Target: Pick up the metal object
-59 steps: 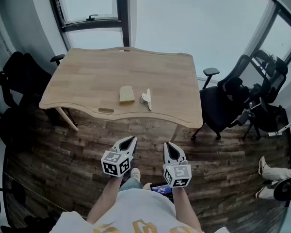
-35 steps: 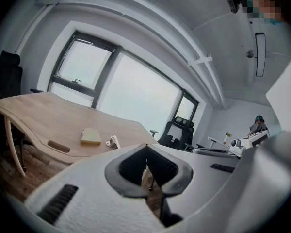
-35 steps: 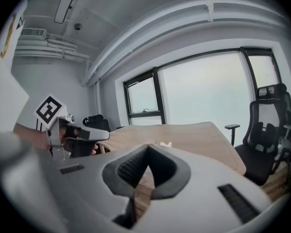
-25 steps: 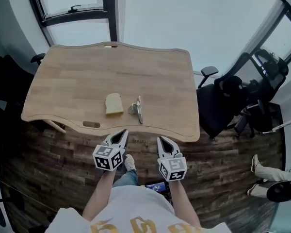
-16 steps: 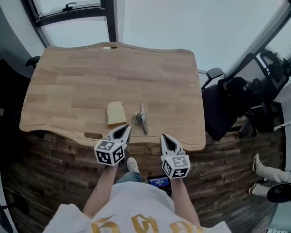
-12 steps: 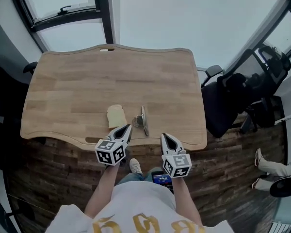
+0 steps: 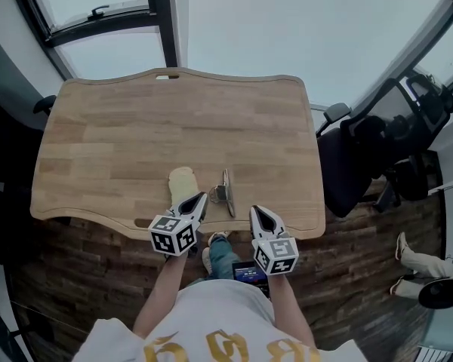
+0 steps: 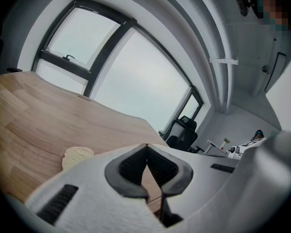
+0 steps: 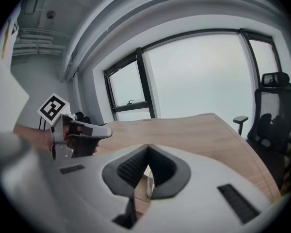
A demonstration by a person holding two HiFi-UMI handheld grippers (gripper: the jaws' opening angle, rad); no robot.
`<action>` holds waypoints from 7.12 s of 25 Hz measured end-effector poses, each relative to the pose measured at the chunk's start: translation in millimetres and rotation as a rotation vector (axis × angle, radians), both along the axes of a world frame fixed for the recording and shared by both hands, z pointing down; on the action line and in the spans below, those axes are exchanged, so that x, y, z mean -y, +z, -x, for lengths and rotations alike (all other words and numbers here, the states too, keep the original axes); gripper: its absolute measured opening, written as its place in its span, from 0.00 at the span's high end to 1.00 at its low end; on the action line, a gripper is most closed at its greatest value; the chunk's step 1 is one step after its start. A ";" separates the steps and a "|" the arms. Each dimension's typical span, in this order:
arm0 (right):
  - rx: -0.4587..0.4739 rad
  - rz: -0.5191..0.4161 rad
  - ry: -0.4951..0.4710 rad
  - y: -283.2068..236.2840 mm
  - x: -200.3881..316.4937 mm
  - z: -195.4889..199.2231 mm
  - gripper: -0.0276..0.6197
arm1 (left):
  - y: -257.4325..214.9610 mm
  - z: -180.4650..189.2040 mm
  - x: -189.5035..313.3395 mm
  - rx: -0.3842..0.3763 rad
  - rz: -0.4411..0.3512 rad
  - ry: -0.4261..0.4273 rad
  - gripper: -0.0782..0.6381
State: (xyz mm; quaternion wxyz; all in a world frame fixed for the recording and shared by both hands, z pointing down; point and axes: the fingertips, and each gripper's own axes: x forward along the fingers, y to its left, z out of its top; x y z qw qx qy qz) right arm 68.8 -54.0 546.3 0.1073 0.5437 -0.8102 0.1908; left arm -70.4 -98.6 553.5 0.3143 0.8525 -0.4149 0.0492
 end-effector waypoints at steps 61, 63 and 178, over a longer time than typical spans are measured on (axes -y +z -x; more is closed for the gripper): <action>-0.008 0.246 -0.085 114.6 77.1 1.3 0.94 | 151.2 -47.6 26.4 -0.047 0.512 0.115 0.72; -0.007 0.248 -0.084 114.8 78.0 -1.5 0.94 | 152.4 -50.6 27.4 -0.042 0.520 0.115 0.73; -0.096 -0.116 0.022 -27.4 19.6 -20.7 0.94 | -44.1 -21.8 -16.3 -0.750 0.330 -0.055 0.84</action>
